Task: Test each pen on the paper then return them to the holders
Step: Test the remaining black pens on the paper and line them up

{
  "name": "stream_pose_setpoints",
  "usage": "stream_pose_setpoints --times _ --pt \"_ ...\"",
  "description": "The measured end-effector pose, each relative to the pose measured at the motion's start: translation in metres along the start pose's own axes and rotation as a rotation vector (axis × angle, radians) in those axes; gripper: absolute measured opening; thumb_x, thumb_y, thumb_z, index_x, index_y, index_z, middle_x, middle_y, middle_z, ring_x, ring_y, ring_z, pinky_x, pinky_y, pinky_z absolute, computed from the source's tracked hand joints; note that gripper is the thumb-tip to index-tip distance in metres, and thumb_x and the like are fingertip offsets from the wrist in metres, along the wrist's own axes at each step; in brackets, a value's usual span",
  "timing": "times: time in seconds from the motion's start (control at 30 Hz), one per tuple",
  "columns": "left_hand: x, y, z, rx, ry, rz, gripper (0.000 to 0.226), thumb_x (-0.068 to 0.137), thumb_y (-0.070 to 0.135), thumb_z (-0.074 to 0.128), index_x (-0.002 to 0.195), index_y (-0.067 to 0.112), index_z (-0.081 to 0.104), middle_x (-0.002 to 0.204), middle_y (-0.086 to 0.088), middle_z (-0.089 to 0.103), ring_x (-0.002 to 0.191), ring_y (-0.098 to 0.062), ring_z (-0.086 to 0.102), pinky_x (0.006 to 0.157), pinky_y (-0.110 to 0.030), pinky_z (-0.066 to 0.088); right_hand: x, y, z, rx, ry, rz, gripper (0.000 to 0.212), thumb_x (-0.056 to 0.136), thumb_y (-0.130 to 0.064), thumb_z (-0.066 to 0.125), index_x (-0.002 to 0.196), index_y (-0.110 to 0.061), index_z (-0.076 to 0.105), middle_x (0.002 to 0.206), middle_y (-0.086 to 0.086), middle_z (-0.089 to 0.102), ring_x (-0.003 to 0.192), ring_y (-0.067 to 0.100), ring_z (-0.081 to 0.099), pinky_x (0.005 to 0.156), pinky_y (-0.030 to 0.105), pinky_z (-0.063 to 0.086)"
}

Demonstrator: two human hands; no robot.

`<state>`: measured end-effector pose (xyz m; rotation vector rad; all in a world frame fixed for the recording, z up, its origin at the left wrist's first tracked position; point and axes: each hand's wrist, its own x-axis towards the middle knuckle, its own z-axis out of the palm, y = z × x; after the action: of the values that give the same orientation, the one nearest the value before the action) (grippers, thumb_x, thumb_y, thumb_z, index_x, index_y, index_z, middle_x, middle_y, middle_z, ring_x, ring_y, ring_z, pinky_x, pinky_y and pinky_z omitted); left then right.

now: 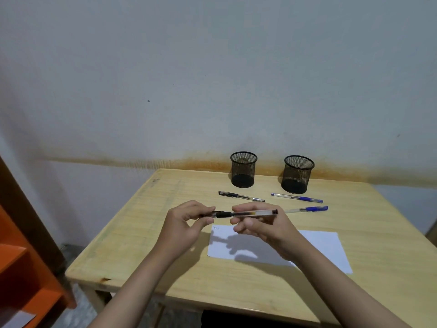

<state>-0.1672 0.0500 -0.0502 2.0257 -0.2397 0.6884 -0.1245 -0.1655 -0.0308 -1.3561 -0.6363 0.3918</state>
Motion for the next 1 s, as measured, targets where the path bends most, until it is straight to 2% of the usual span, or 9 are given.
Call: stream_pose_setpoints --times 0.1,0.2,0.3,0.6,0.77,0.83,0.9,0.93,1.0 --pt "-0.001 0.002 0.003 0.022 -0.007 0.026 0.024 0.073 0.002 0.074 0.092 0.016 0.075 0.087 0.008 0.069 0.080 -0.008 0.065 0.071 -0.013 0.045 0.004 0.009 0.018 -0.177 0.212 -0.055 0.017 0.077 -0.007 0.076 0.092 -0.011 0.072 0.075 0.000 0.075 0.073 0.017 0.072 0.069 0.023 0.056" --pt "-0.002 -0.001 -0.001 0.038 -0.019 0.046 0.021 0.073 0.007 0.074 0.092 0.017 0.075 0.088 0.009 0.069 0.079 -0.007 0.065 0.070 -0.012 0.044 0.005 0.014 0.029 -0.219 0.284 -0.087 0.008 0.078 -0.007 0.075 0.085 -0.011 0.072 0.067 -0.003 0.073 0.065 0.013 0.070 0.063 0.018 0.053" --pt "-0.001 -0.005 -0.008 0.056 -0.026 0.079 0.020 0.072 0.010 0.070 0.091 0.013 0.076 0.088 0.008 0.069 0.077 -0.004 0.064 0.067 -0.007 0.039 0.006 0.015 0.038 -0.260 0.298 -0.118 0.008 0.079 -0.009 0.074 0.081 -0.016 0.072 0.064 -0.002 0.072 0.063 0.012 0.069 0.062 0.017 0.052" --pt "-0.001 -0.016 -0.023 0.056 -0.069 0.100 0.020 0.071 0.008 0.070 0.091 0.009 0.075 0.085 0.007 0.070 0.077 -0.008 0.066 0.071 -0.018 0.048 0.003 0.021 0.053 -0.322 0.311 -0.188 0.010 0.081 -0.010 0.073 0.080 -0.020 0.072 0.062 -0.016 0.070 0.064 0.001 0.067 0.059 0.008 0.043" --pt "0.001 -0.014 -0.021 0.060 -0.096 0.092 0.018 0.071 0.007 0.070 0.088 0.010 0.075 0.081 0.007 0.071 0.078 -0.008 0.066 0.071 -0.016 0.048 0.004 0.028 0.061 -0.354 0.351 -0.221 0.020 0.080 -0.009 0.073 0.075 -0.027 0.069 0.063 -0.018 0.069 0.065 0.003 0.067 0.060 0.011 0.046" --pt "0.002 -0.031 -0.040 0.121 0.023 0.032 0.023 0.071 0.001 0.073 0.081 0.022 0.074 0.081 0.010 0.071 0.077 -0.002 0.065 0.072 -0.014 0.047 0.001 0.026 0.053 -0.310 0.447 -0.256 0.024 0.081 -0.004 0.072 0.070 -0.025 0.066 0.062 -0.010 0.069 0.060 0.006 0.064 0.057 0.019 0.050" --pt "-0.001 -0.054 -0.079 0.206 0.180 -0.115 0.045 0.074 -0.004 0.072 0.076 0.041 0.068 0.078 0.019 0.071 0.075 0.007 0.063 0.073 -0.006 0.045 -0.003 0.019 0.031 -0.253 0.572 -0.310 0.023 0.081 0.000 0.069 0.070 -0.020 0.065 0.063 -0.001 0.070 0.059 0.014 0.064 0.058 0.026 0.052" --pt "-0.004 -0.062 -0.096 0.237 0.206 -0.171 0.048 0.075 -0.004 0.071 0.073 0.044 0.066 0.073 0.020 0.070 0.074 0.010 0.062 0.072 -0.003 0.044 -0.006 0.016 0.021 -0.244 0.608 -0.322 0.021 0.082 -0.001 0.069 0.071 -0.019 0.066 0.065 0.002 0.070 0.061 0.016 0.065 0.059 0.028 0.053" --pt "-0.007 -0.070 -0.109 0.277 0.175 -0.244 0.042 0.077 -0.002 0.069 0.076 0.040 0.067 0.079 0.012 0.070 0.075 0.010 0.061 0.070 -0.003 0.043 -0.009 0.017 0.014 -0.260 0.611 -0.287 0.016 0.083 -0.003 0.069 0.074 -0.017 0.067 0.064 0.004 0.069 0.063 0.014 0.066 0.061 0.024 0.054"
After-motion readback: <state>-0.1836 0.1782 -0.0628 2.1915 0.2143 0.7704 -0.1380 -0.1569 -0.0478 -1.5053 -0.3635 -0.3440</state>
